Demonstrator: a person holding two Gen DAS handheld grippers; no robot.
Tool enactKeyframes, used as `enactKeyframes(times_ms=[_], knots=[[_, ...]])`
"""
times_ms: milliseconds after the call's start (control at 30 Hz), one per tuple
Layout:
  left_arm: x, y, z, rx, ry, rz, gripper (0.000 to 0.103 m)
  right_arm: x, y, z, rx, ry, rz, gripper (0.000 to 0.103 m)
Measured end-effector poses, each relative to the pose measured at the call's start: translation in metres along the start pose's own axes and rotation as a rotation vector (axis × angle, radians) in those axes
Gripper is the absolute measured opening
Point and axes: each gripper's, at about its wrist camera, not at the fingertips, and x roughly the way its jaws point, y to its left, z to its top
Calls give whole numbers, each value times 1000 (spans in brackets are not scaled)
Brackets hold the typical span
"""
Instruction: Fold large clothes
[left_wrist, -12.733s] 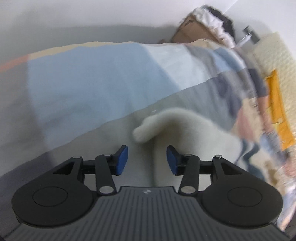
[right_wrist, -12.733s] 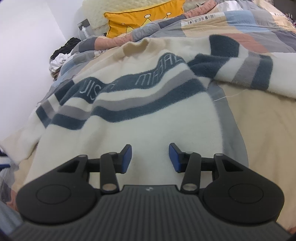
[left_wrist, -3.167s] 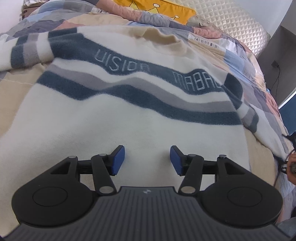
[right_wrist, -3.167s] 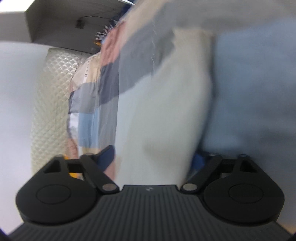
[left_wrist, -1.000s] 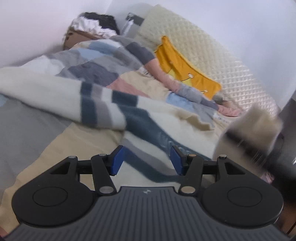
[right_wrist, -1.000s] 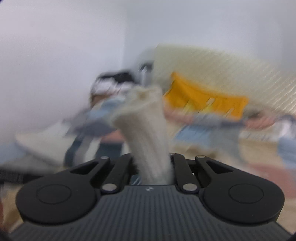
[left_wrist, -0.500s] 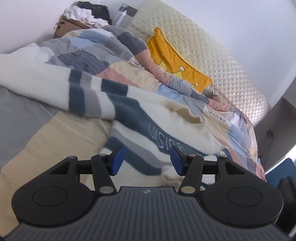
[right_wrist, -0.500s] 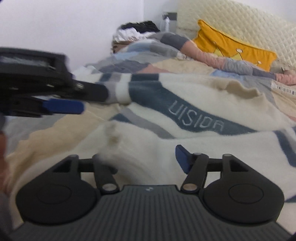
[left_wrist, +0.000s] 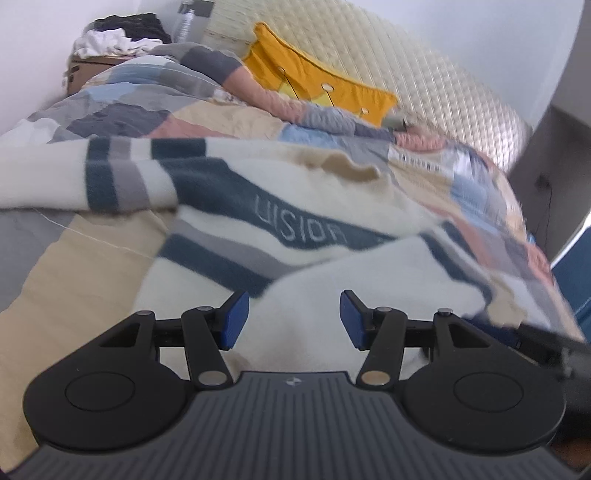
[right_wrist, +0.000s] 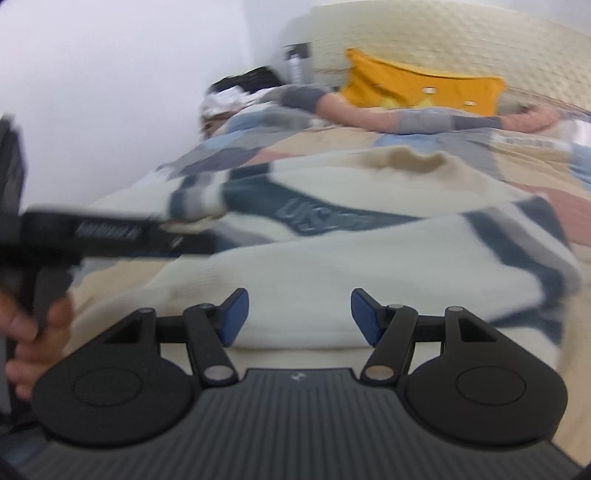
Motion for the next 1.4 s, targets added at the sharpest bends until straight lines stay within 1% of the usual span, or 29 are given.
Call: enactKeyframes(times_ms=[67, 200, 333, 467, 567, 733, 800, 933, 1067, 1133, 1167, 1333, 1400], knots=[[5, -7, -3, 29, 14, 12, 61, 1, -15, -2, 44, -15, -13, 63], [18, -16, -10, 80, 45, 48, 61, 7, -35, -8, 71, -28, -55, 63], [31, -23, -15, 128, 67, 93, 60, 21, -48, -11, 113, -17, -71, 63], [41, -28, -18, 163, 84, 128, 60, 37, -56, -11, 122, 2, -99, 62], [49, -29, -20, 177, 103, 146, 60, 45, -64, -12, 140, 21, -125, 58], [60, -30, -23, 190, 127, 172, 60, 50, -72, -16, 171, 49, -120, 58], [60, -30, -23, 188, 125, 173, 61, 54, -72, -17, 164, 74, -123, 58], [57, -27, -21, 164, 112, 158, 61, 55, -74, -17, 177, 80, -123, 57], [50, -15, -16, 78, 84, 147, 61, 52, -72, -19, 181, 77, -131, 57], [49, -9, -16, 24, 86, 127, 61, 51, -72, -19, 186, 76, -132, 57], [49, -7, -16, 17, 87, 125, 61, 51, -72, -19, 186, 76, -132, 57], [45, -3, -15, -9, 78, 149, 61, 51, -73, -20, 188, 74, -131, 57], [41, 0, -12, -29, 72, 174, 61, 50, -73, -20, 186, 74, -126, 57]])
